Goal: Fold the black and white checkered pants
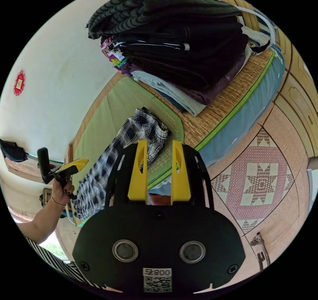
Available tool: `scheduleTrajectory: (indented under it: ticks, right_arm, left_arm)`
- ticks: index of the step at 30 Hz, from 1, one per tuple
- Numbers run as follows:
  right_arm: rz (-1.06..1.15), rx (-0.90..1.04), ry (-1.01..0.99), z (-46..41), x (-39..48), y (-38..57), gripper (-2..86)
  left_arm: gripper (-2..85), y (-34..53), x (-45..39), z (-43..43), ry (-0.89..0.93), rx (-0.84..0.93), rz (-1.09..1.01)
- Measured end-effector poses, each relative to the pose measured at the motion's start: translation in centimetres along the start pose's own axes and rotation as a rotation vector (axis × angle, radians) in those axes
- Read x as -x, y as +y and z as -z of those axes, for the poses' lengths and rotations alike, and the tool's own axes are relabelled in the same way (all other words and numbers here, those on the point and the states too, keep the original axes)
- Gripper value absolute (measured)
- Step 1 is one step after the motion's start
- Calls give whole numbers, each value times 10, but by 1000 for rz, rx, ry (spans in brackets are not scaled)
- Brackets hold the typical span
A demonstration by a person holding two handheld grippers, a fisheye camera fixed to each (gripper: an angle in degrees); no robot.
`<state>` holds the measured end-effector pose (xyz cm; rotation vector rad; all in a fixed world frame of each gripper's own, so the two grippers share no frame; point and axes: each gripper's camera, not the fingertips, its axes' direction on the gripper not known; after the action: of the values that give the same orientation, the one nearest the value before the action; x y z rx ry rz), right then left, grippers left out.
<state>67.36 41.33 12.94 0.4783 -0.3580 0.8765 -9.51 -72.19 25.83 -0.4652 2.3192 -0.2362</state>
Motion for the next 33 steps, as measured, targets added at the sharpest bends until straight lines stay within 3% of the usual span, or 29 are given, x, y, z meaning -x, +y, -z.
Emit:
scheduleTrajectory:
  ticks: [17,24,33]
  right_arm:
    - [71,-10,-70,-11,-31,-21,80]
    - [78,-6,-119,-12,-38,-23,68]
    - [33,20,-216,-12,-49,-27,35]
  left_arm:
    - [98,-236,-3,-175,-105,184,-204]
    - [86,-275,-13,-221,-211,242,-282]
    - [33,-305,-5,-235,-109,270,-233]
